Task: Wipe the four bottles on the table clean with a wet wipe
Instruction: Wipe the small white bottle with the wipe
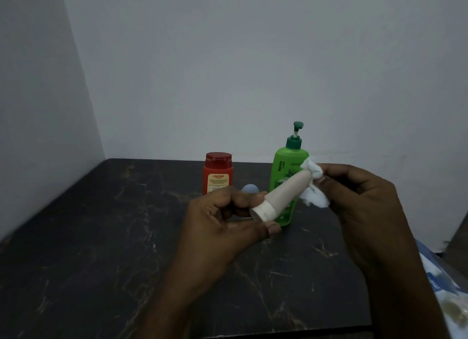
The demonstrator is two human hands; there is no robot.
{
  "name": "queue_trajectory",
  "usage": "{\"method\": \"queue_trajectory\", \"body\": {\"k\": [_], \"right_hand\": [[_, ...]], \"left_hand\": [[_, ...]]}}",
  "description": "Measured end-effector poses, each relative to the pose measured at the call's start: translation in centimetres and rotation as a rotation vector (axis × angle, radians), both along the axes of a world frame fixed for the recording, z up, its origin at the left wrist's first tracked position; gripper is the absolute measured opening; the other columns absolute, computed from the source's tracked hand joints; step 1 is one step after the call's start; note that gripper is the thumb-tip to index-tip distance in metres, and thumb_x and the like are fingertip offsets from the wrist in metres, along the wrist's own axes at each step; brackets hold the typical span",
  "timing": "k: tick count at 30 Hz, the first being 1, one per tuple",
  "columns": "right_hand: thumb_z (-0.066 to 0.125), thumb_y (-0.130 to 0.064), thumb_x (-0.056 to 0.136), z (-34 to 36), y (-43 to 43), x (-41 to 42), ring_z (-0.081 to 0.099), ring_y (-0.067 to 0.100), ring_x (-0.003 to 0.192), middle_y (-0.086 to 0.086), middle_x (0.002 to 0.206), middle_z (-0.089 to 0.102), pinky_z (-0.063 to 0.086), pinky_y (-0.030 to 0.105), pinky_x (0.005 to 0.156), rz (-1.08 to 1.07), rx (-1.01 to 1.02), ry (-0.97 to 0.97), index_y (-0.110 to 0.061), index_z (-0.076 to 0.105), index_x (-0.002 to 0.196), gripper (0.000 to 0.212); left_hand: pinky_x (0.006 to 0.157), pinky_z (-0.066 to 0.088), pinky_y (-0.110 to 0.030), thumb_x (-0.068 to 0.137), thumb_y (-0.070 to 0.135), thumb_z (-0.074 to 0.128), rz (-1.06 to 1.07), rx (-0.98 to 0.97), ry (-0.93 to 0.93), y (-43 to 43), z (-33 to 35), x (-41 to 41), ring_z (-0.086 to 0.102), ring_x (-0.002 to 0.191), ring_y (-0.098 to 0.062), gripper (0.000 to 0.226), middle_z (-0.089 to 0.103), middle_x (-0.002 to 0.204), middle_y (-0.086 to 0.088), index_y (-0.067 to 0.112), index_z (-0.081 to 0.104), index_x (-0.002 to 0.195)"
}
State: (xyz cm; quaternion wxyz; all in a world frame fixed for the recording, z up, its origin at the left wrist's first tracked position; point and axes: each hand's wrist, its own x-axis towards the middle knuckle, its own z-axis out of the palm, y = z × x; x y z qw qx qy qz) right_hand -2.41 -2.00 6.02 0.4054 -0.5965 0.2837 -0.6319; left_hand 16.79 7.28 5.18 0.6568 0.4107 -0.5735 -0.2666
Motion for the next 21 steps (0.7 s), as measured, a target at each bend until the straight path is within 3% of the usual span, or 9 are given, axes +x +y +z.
{"method": "queue_trajectory", "body": {"k": [5, 8, 12, 16, 19, 21], "right_hand": [[0.070, -0.010, 0.074, -0.1, -0.2, 1.6, 0.073, 0.029, 0.092, 0.014, 0.100, 0.076, 0.061, 0.031, 0.074, 0.128, 0.181, -0.263, -0.005, 0.071, 0.101, 0.028], [0.068, -0.002, 0.081, -0.4, 0.2, 3.1, 0.072, 0.032, 0.096, 0.016, 0.102, 0.075, 0.062, 0.040, 0.081, 0.137, 0.220, -0.294, -0.002, 0.070, 0.102, 0.021], [0.072, -0.011, 0.077, -0.9, 1.2, 4.6, 0.072, 0.030, 0.091, 0.014, 0.097, 0.076, 0.058, 0.044, 0.085, 0.162, 0.154, -0.243, -0.008, 0.072, 0.093, 0.017], [0.077, -0.010, 0.077, -1.0, 1.9, 5.2, 0.072, 0.016, 0.087, 0.003, 0.091, 0.076, 0.057, 0.027, 0.077, 0.078, -0.099, -0.088, -0.014, 0.072, 0.086, 0.011], [0.074, -0.004, 0.084, -0.8, 2.1, 4.2, 0.067, 0.005, 0.091, -0.010, 0.092, 0.071, 0.052, 0.018, 0.080, -0.136, -0.461, 0.302, -0.016, 0.073, 0.090, 0.013], [0.073, -0.004, 0.085, -0.6, 2.2, 3.6, 0.064, 0.005, 0.096, -0.004, 0.097, 0.068, 0.048, 0.014, 0.085, -0.279, -0.611, 0.462, -0.011, 0.074, 0.093, 0.011]], "left_hand": [[0.072, 0.060, -0.024, 0.054, -0.008, 0.085, 0.011, 0.015, 0.208, -1.0, -0.7, -0.6, 0.075, 0.093, -0.018, 0.037, 0.078, 0.101, -0.009, -0.002, 0.064, 0.084], [0.070, 0.061, -0.028, 0.051, -0.004, 0.086, -0.024, 0.022, 0.426, -1.5, -1.1, -1.2, 0.076, 0.088, -0.020, 0.040, 0.078, 0.095, -0.009, 0.006, 0.062, 0.081], [0.081, 0.061, -0.039, 0.064, -0.002, 0.087, -0.129, 0.069, 0.587, -1.7, -0.8, -1.1, 0.073, 0.095, -0.028, 0.046, 0.076, 0.105, -0.015, 0.011, 0.071, 0.104], [0.078, 0.063, -0.032, 0.074, 0.006, 0.069, -0.219, 0.126, 0.733, -1.5, -0.3, -1.1, 0.073, 0.096, -0.026, 0.040, 0.074, 0.113, -0.017, -0.001, 0.067, 0.114], [0.079, 0.063, -0.038, 0.078, 0.008, 0.067, -0.224, 0.173, 0.766, -1.6, -0.3, -1.1, 0.072, 0.095, -0.030, 0.025, 0.073, 0.111, -0.023, -0.004, 0.070, 0.100], [0.077, 0.063, -0.037, 0.077, 0.007, 0.068, -0.237, 0.205, 0.747, -1.5, -0.2, -1.0, 0.073, 0.091, -0.030, 0.018, 0.073, 0.107, -0.024, -0.002, 0.072, 0.091]]}}
